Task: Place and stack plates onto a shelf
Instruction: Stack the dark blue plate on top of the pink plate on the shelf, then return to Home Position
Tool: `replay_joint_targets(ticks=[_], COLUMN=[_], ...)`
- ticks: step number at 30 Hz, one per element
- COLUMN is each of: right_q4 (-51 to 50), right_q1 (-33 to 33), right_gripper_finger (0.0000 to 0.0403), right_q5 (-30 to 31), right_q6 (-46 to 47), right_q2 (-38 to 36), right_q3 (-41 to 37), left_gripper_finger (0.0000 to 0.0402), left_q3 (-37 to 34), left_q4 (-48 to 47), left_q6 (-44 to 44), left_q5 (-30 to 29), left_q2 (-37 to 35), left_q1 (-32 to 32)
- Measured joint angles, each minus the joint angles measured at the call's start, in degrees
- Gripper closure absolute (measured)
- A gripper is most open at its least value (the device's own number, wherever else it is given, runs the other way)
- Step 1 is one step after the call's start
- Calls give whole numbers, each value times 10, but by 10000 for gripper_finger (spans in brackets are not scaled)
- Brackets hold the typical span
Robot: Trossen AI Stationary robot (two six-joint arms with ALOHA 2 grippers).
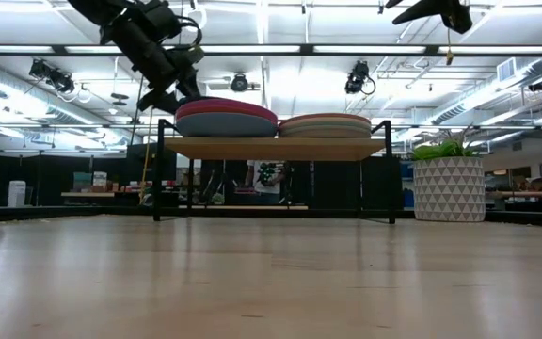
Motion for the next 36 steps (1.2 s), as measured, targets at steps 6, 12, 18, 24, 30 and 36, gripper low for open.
replay_joint_targets(ticks=[6, 12, 18, 24, 30, 36], right_q4=[0, 0, 0, 0, 0, 3], right_q1=[0, 0, 0, 0, -4, -12], right_gripper_finger=[265, 265, 265, 265, 265, 265], right_q5=[1, 3, 3, 16, 19, 10], right_q6=[0, 0, 0, -10, -14, -21], right_q2=[0, 0, 0, 0, 0, 7], right_q3=[0, 0, 0, 0, 0, 0], left_gripper_finger=[169, 167, 169, 177, 178, 200], left_q3=[5, 47, 129, 151, 150, 150], left_q4=[-5, -40, -87, -137, -158, -154], left_q6=[-2, 21, 130, 244, 288, 351], left_q5=[8, 21, 56, 62, -150, -198], left_q2=[-4, -3, -4, -3, 15, 39], left_q1=[8, 26, 13, -154, -317, -411])
